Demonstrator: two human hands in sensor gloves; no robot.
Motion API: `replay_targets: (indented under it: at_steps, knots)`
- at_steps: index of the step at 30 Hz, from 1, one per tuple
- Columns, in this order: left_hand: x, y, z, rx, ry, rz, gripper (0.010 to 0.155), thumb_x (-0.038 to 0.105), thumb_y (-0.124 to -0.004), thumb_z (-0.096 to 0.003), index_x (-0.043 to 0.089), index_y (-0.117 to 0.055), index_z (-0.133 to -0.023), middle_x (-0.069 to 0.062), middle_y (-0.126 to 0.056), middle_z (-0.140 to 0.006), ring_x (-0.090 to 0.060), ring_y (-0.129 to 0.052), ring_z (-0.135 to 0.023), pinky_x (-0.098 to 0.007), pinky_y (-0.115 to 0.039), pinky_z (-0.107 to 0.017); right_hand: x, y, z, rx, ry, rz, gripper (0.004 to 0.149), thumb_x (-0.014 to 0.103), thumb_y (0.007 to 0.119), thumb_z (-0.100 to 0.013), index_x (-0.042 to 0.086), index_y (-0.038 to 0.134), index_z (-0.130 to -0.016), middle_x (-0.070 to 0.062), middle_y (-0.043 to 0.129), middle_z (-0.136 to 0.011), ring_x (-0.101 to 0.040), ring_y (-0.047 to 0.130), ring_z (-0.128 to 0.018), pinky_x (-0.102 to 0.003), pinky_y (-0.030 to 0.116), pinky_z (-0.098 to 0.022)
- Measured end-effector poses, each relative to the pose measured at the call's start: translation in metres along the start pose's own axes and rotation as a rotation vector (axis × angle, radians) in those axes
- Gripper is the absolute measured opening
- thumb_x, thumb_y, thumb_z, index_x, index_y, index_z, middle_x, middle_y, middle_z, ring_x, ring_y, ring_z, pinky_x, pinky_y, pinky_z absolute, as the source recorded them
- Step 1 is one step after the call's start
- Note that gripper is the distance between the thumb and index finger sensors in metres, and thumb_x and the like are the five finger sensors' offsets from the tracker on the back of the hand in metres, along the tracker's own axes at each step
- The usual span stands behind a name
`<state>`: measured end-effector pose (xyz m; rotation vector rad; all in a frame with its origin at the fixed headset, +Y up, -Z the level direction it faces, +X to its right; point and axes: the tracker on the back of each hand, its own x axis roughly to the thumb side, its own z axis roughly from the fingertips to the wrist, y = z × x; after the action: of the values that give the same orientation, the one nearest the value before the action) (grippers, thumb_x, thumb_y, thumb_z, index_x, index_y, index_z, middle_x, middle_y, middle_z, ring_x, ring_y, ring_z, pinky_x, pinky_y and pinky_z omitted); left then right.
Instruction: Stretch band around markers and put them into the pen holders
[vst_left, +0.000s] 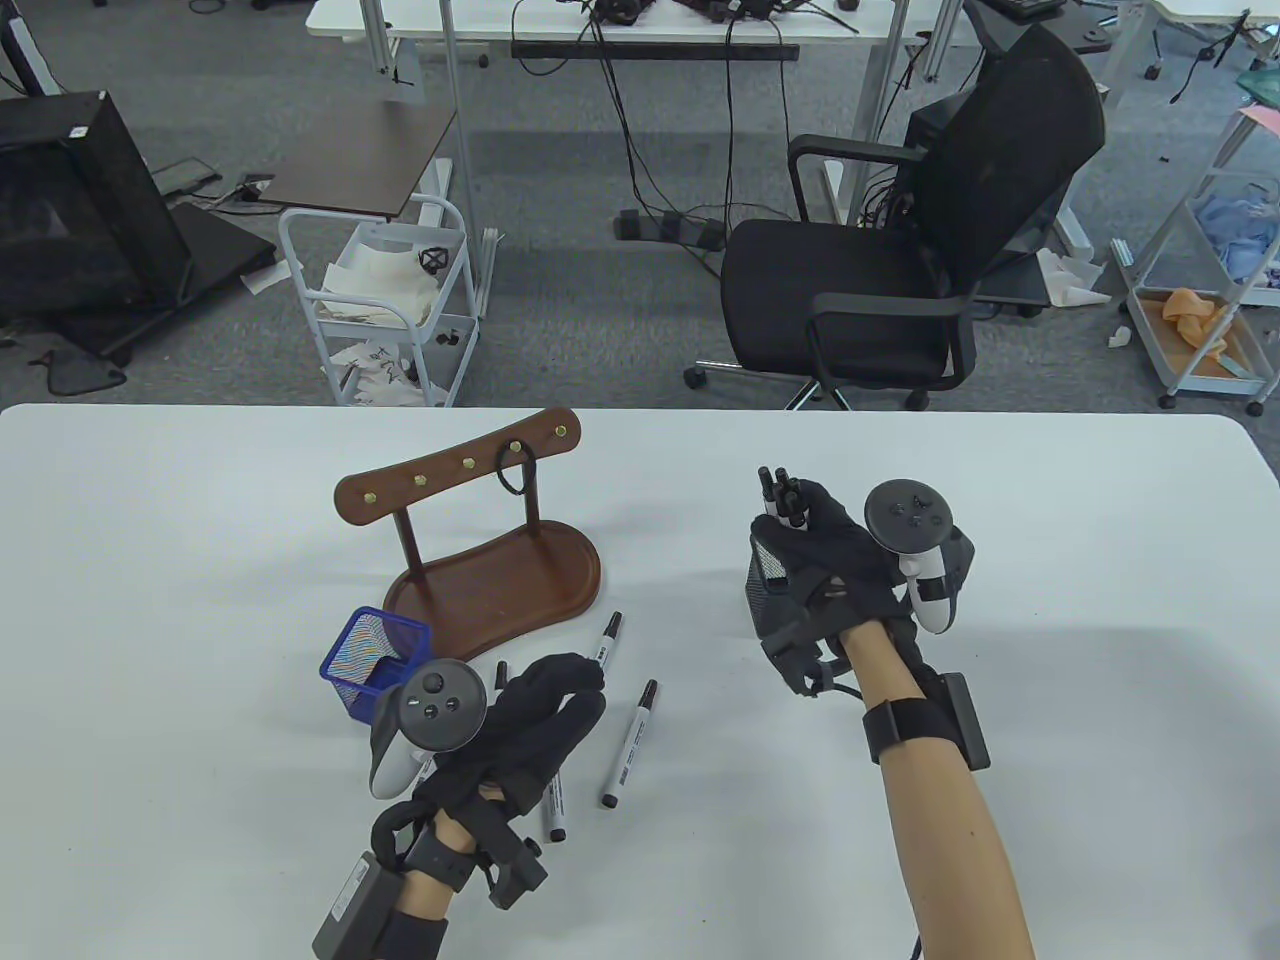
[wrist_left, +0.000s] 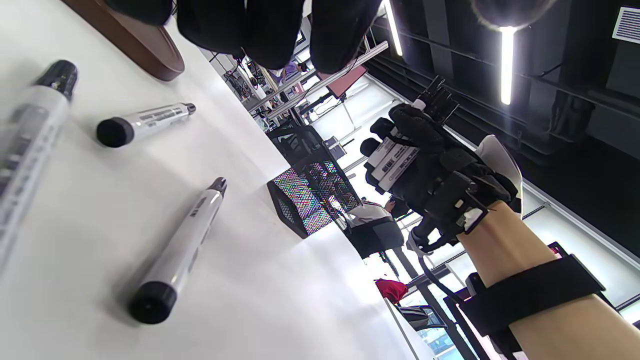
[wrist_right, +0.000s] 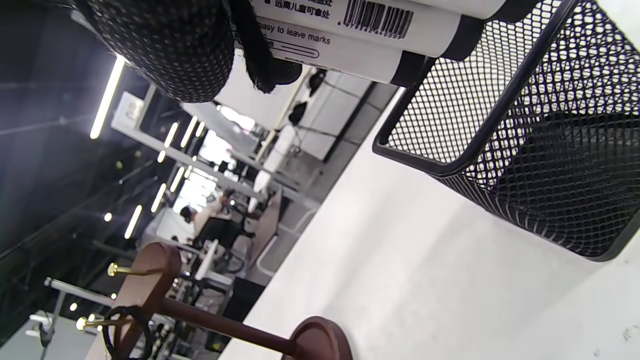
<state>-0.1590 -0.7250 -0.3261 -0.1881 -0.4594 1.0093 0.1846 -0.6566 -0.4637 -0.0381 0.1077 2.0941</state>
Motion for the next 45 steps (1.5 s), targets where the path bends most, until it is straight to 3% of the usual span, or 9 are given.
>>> replay_targets:
  at_steps: [5,16,31,38,45]
  knots:
    - [0.000,0.000,0.000,-0.001,-0.001,-0.001,0.080,0.067,-0.053,-0.0582,0.010,-0.055,-0.114,-0.026,-0.052,-0.124,-0.057,-0.048,-0.109,-0.075,-0.045,-0.075,-0.007,0.004,-0.009,0.003,0.030,0.016,0.040,0.042,0.085,-0.053,0.048,0.065,-0.088,0.010,0.062,-0.113,-0.030,0.035,-0.113,-0.062,0.005,-0.076]
    - [-0.001,-0.002,0.000,-0.007,0.004,-0.001,0.080,0.067,-0.053,-0.0582,0.010,-0.055,-0.114,-0.026,-0.051,-0.125,-0.057,-0.047,-0.110,-0.075,-0.044,-0.075,-0.024,0.010,-0.021,0.020,0.099,0.056,0.040,0.043,0.083,-0.054,0.053,0.063,-0.087,0.007,0.028,-0.125,-0.031,0.000,-0.109,-0.061,-0.008,-0.066]
    - [-0.001,-0.002,-0.001,-0.012,0.012,0.000,0.079,0.068,-0.053,-0.0581,0.010,-0.057,-0.113,-0.027,-0.050,-0.125,-0.058,-0.045,-0.110,-0.075,-0.044,-0.075,-0.039,0.014,-0.027,0.021,0.187,0.119,0.041,0.041,0.083,-0.053,0.038,0.068,-0.091,0.002,0.028,-0.125,-0.035,0.002,-0.107,-0.065,-0.004,-0.065]
    - [-0.001,-0.002,-0.001,-0.011,0.010,-0.002,0.082,0.068,-0.054,-0.0578,0.010,-0.053,-0.115,-0.027,-0.047,-0.126,-0.058,-0.044,-0.111,-0.075,-0.044,-0.075,-0.033,0.011,-0.024,0.031,0.179,0.192,0.079,0.043,0.091,-0.049,0.031,0.041,-0.109,-0.006,0.021,-0.125,-0.040,0.005,-0.107,-0.068,0.005,-0.069]
    - [-0.001,-0.003,-0.001,-0.014,0.009,-0.012,0.083,0.069,-0.054,-0.0576,0.010,-0.051,-0.116,-0.027,-0.046,-0.127,-0.058,-0.043,-0.111,-0.075,-0.044,-0.075,-0.025,0.007,-0.014,0.029,0.138,0.219,0.082,0.045,0.090,-0.048,0.030,0.038,-0.110,-0.007,0.022,-0.125,-0.039,0.010,-0.109,-0.067,0.011,-0.074]
